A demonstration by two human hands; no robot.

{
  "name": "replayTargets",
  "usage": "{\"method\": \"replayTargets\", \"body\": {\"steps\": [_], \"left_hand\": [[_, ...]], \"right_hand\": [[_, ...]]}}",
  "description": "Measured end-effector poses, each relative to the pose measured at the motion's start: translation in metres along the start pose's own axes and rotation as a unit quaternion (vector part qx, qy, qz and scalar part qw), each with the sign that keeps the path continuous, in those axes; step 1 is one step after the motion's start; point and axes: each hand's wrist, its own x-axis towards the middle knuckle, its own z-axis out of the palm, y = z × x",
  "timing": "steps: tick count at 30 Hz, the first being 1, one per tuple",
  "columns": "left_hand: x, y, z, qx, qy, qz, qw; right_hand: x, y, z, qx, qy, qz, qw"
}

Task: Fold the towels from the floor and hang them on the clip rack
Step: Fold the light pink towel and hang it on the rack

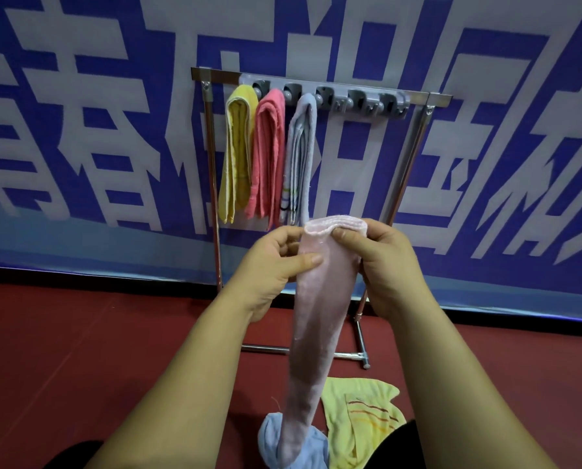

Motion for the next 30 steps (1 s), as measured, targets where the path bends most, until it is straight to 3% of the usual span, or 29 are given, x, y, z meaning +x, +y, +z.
{"method": "replayTargets", "body": {"steps": [14, 20, 30], "left_hand": [[-0.009, -0.038, 0.002, -0.04, -0.028, -0.074, 0.996], [-0.01, -0.054, 0.0, 0.011, -0.05, -0.085, 0.995], [-0.012, -0.072, 0.014, -0.013, 0.034, -0.085, 0.996]], "right_hand": [[-0.002, 0.013, -0.016, 0.032, 0.009, 0.034, 0.999], [-0.001, 0.014, -0.019, 0.03, 0.043, 0.055, 0.997], [0.005, 0.004, -0.018, 0.002, 0.1, 0.064, 0.993]]}}
